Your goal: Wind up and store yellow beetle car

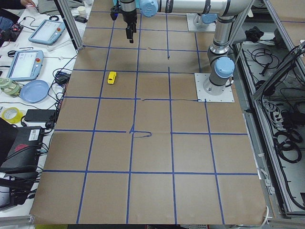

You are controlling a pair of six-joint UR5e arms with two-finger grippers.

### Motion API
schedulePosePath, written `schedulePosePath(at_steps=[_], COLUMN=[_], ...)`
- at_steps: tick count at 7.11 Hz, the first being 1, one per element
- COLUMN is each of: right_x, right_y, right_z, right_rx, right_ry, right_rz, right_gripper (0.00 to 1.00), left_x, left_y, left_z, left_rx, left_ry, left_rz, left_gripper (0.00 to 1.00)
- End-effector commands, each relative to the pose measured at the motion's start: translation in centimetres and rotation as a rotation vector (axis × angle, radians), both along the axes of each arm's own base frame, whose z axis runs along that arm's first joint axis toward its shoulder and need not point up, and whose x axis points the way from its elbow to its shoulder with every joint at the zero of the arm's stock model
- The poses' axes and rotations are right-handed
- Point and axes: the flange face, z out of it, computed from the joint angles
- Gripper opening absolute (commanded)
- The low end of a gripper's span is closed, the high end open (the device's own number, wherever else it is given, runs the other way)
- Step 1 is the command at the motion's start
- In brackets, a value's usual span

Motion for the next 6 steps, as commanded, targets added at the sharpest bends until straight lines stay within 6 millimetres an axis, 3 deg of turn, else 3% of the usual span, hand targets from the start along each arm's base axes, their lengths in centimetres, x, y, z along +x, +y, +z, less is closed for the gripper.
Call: schedulePosePath(at_steps=[1, 4, 6], right_x=[0.0, 0.0, 0.0], right_y=[0.0, 0.0, 0.0], right_z=[0.0, 0.1, 0.1], right_rx=[0.000, -0.001, -0.001], right_ry=[-0.002, -0.002, -0.002], right_rz=[0.001, 0.001, 0.001], right_gripper=[1.00, 1.00, 1.00], left_x=[0.0, 0.3, 0.9], left_y=[0.0, 0.1, -1.2], left_z=[0.0, -0.2, -0.2], left_rx=[0.000, 0.007, -0.051], left_ry=[0.000, -0.018, -0.012], left_rz=[0.004, 0.015, 0.082], left_gripper=[1.00, 1.00, 1.00])
